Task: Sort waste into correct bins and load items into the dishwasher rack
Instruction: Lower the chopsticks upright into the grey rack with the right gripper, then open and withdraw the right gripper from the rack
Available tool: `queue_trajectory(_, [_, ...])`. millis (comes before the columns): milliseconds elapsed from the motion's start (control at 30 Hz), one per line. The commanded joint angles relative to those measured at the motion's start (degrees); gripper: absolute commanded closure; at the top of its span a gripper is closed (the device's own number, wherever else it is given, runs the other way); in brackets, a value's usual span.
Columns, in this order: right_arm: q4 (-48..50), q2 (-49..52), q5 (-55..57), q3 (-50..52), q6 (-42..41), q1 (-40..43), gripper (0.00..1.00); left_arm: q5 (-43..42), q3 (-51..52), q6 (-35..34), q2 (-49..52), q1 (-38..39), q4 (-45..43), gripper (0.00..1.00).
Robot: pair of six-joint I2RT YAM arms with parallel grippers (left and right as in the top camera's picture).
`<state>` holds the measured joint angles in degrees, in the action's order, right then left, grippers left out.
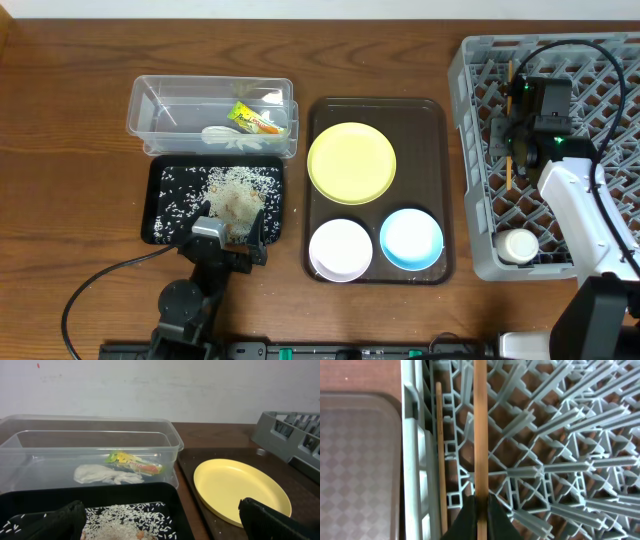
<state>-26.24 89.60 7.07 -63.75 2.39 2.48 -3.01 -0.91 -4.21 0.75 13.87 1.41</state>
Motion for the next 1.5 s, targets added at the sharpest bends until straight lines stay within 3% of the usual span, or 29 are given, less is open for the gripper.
queue_trajectory(0, [1.18, -1.01, -0.28, 0.00, 1.55, -1.05, 0.99, 0.52, 0.68, 0.55, -0.13, -0.42, 2.38, 0.01])
queue_trajectory(67, [1.05, -1.33, -0.28, 0.00, 1.55, -1.46, 0.99, 0.52, 0.68, 0.55, -0.13, -0.42, 2.38, 0.01])
queue_trajectory(100, [0.85, -1.33, -0.35, 0.02, 1.51, -1.57, 0.84, 0.50, 0.68, 0.55, -0.13, -0.42, 2.38, 0.01])
queue_trajectory(133, [0.39, -1.33, -0.50, 0.00, 1.51, -1.70, 0.47, 0.52, 0.68, 0.55, -0.13, -0.42, 2.38, 0.01])
queue_trajectory(167, [-0.17, -1.33, -0.52, 0.00, 1.49, -1.81, 0.32, 0.52, 0.68, 0.55, -0.13, -0.42, 2.38, 0.01])
queue_trajectory(433, [-4.26, -4.74, -2.38, 0.00, -4.31, -2.25, 0.33, 0.52, 0.68, 0.55, -0.13, -0.42, 2.38, 0.01])
queue_trajectory(733, [-9.64, -27.61, -26.18, 0.00, -3.80, -8.02, 0.32, 0.50, 0.68, 0.55, -0.13, -0.42, 2.38, 0.01])
queue_trajectory(800, [-11.21, -32.70, -28.02, 0.00, -3.87, -10.23, 0.29, 0.52, 0.68, 0.55, -0.13, -0.42, 2.38, 0.01])
queue_trajectory(867, [-12.66, -37.03, -28.76, 0.00, -3.85, -12.17, 0.01, 0.52, 0.68, 0.55, -0.13, -0.42, 2.38, 0.01])
queue_trajectory(1167, [-19.08, -50.29, -28.76, 0.00, -4.07, -13.42, 0.01, 0.52, 0.68, 0.55, -0.13, -0.42, 2.38, 0.01])
queue_trajectory(1467, [-24.83, -50.16, -38.16, 0.04, -8.79, -13.44, 0.01, 0.52, 0.68, 0.55, -0.13, -0.42, 2.38, 0.01])
